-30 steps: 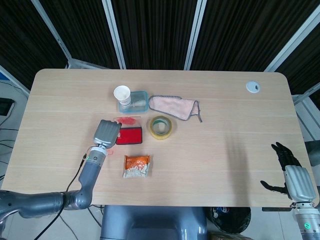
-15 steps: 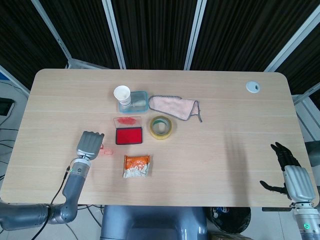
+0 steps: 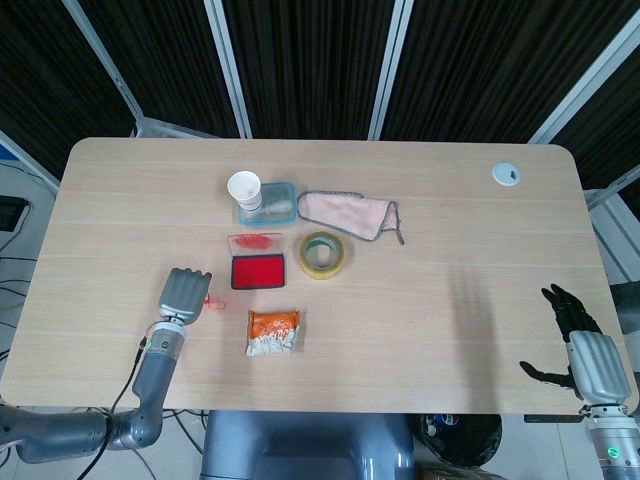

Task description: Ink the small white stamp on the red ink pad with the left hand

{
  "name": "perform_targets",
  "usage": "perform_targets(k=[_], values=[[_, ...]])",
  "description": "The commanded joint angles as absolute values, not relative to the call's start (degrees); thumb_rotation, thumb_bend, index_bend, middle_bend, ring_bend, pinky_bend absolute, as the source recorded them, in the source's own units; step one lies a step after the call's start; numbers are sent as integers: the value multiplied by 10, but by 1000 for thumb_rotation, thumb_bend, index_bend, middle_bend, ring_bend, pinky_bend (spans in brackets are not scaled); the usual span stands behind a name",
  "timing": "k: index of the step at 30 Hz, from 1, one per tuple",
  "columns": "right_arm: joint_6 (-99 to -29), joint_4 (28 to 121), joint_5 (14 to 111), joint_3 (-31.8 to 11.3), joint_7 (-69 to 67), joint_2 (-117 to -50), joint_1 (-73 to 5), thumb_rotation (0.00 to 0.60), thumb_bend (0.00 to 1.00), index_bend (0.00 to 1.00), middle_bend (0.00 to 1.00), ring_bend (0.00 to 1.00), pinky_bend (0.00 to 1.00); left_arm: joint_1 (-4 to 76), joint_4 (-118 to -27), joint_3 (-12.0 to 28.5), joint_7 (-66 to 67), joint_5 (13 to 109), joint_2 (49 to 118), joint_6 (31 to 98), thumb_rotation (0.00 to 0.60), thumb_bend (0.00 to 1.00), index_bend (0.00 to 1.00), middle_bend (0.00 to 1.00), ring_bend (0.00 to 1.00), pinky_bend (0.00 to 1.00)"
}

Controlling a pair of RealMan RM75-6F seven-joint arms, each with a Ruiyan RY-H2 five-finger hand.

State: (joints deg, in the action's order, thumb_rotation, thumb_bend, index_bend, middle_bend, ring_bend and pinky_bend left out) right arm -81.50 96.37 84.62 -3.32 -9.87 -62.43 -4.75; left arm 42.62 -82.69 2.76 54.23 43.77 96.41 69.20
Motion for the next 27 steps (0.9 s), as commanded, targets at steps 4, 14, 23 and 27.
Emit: perform_targets(k=[4,14,23,27], values=[[-814,964,846,-33,-98,-625,-48,600,202,0,0,0,185,427,-815,32,544,440,975,687,600,495,633,653,456,545],[-814,964,846,-33,-97,-625,-48,600,202,0,0,0,185,427,-797,34,548,443,996,681,600,464,622,643,455,544],[-814,964,846,-33,-97,-625,-48,600,202,0,0,0,185,427,-784,38,551,444,1010,676,600,437,608,628,444,530],[-815,964,847,-33,-97,-625,-48,600,202,0,0,0,185,427,-780,40,554,445,1013,676,600,410,590,609,426,513]])
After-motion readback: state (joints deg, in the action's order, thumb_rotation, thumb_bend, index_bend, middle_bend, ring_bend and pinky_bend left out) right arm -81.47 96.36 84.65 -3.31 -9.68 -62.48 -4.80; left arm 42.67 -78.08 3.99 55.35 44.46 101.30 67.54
